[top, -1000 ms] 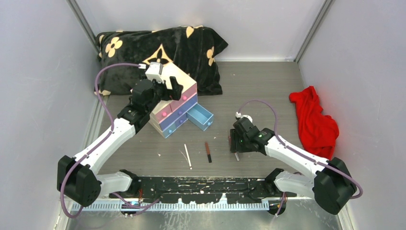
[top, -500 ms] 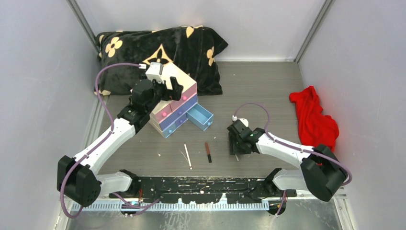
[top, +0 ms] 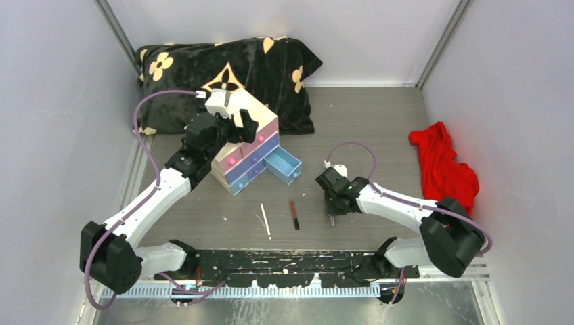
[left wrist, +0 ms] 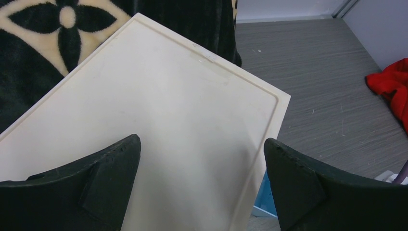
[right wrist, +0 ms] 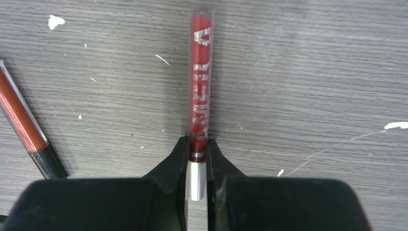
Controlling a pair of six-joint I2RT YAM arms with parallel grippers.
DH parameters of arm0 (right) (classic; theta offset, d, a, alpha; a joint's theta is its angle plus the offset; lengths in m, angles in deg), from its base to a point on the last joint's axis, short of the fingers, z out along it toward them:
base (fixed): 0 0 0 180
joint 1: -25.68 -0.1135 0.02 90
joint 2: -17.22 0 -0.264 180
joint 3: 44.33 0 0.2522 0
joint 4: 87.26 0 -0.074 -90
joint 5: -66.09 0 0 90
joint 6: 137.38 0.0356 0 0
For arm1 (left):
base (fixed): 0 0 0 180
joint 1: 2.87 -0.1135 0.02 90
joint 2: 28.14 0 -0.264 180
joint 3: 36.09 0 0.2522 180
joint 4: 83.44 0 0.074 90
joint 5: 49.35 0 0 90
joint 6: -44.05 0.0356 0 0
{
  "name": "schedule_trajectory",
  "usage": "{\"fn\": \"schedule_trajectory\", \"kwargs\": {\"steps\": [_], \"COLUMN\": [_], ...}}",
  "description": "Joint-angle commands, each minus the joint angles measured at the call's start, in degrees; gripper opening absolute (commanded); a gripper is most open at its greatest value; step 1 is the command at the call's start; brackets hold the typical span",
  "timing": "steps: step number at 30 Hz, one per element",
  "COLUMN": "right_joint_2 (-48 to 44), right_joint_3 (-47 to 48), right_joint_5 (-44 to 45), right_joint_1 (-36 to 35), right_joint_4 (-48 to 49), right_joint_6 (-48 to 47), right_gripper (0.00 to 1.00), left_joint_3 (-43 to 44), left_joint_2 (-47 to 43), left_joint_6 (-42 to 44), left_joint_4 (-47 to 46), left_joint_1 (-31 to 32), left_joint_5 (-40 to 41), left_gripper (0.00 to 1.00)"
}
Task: Organize the makeup
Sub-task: Pick up the lipstick at the center of the board, then place the lipstick in the drawer.
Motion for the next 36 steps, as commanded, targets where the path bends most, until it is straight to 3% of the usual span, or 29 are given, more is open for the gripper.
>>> {"fn": "schedule_trajectory", "kwargs": {"steps": [1, 7, 14, 20, 26, 36], "right_joint_2": [-0.7, 2.1, 12.9, 20.6, 28.0, 29.3], "right_joint_3": [7.8, 20.7, 40.5, 50.7, 55.3, 54.9], "right_joint_5": [3.9, -2.0, -7.6, -14.7, -19.1, -22.1], "right_joint_1": [-0.9, -1.0, -1.1, -0.3, 0.9, 5.1], "right_joint_4": [-2.9, -7.4, -19.8, -25.0, -27.8, -22.5], "right_joint_6": [-2.9, -9.6, -20.1, -24.5, -27.8, -27.5], "right_gripper": [0.01, 0.01, 0.01, 0.01, 0.01, 0.01], "left_joint_3": [-3.4, -3.6, -3.8, -4.1, -4.0, -3.5], "left_joint_2": [1.5, 1.5, 1.0, 0.5, -0.1, 0.6], "left_joint_6": [-1.6, -1.8, -2.3, -2.8, -3.1, -2.6], "left_joint_4": [11.8, 11.7, 11.3, 10.7, 10.4, 10.6], "left_joint_1": [-0.4, -0.4, -0.4, -0.3, -0.4, -0.4], "left_joint_5": [1.2, 1.3, 1.4, 1.5, 1.5, 1.6], "left_gripper": [0.99, 0.99, 0.99, 0.99, 0.99, 1.0]}}
